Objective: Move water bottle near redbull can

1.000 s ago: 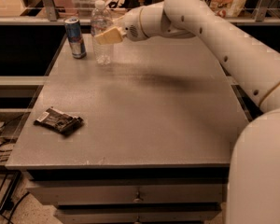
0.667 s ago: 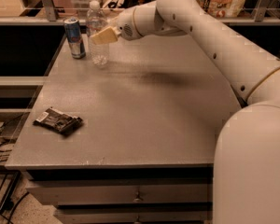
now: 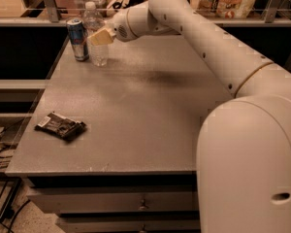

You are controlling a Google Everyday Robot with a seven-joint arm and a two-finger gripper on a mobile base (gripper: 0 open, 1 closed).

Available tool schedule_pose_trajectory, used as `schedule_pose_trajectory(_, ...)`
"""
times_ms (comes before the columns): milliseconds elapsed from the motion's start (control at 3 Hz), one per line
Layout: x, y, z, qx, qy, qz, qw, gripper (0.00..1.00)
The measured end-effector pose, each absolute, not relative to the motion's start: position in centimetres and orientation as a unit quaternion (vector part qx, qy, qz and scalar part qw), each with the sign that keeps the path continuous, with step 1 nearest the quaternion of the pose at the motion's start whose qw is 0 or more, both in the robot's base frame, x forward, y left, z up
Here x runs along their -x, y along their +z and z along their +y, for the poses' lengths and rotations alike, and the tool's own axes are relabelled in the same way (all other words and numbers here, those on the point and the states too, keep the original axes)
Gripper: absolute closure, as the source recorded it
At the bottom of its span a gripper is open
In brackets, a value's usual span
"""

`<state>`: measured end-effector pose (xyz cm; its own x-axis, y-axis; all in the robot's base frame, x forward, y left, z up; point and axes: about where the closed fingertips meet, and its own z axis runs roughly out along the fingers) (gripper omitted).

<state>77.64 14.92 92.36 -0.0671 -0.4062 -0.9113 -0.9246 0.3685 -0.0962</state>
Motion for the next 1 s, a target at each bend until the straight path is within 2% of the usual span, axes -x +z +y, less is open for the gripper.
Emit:
schedule_pose_trajectory(333, -78.19, 92.05, 15.52, 0.49, 0.269, 0.681, 0.473, 0.13)
schedule_pose_trajectory(667, -78.45, 91.81, 15.99, 0.492, 0.268, 0.682, 0.47, 0.0)
schedule_pose_trajectory(1000, -78.45, 91.81, 16.0, 0.492, 0.268, 0.682, 0.47, 0.0)
